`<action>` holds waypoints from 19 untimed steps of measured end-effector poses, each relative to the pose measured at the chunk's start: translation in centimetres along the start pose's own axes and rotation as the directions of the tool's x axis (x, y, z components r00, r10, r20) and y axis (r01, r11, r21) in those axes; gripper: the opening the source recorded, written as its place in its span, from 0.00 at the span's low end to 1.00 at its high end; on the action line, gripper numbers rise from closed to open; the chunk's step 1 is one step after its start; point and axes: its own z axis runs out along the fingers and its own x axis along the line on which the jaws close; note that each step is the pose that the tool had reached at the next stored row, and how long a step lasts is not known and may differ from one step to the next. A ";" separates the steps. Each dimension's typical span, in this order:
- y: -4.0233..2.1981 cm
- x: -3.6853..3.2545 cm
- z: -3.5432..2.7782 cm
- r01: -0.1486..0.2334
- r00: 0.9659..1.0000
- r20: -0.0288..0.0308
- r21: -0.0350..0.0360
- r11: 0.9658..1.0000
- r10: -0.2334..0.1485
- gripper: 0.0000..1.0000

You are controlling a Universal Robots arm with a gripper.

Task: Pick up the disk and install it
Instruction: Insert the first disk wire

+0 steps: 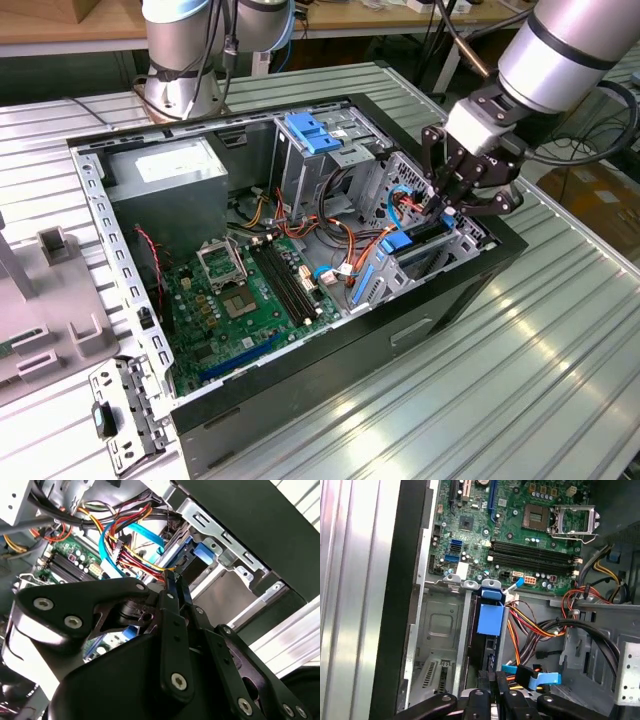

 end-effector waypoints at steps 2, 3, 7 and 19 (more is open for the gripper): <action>-0.01 0.00 0.04 -0.047 0.999 0.000 0.005 0.999 0.047 0.17; -0.01 0.01 0.05 -0.062 0.998 0.000 0.007 0.998 0.062 0.17; -0.01 0.01 0.09 -0.103 0.995 0.000 0.011 0.995 0.103 0.17; 0.00 0.08 0.11 -0.125 0.992 0.001 0.013 0.992 0.125 0.17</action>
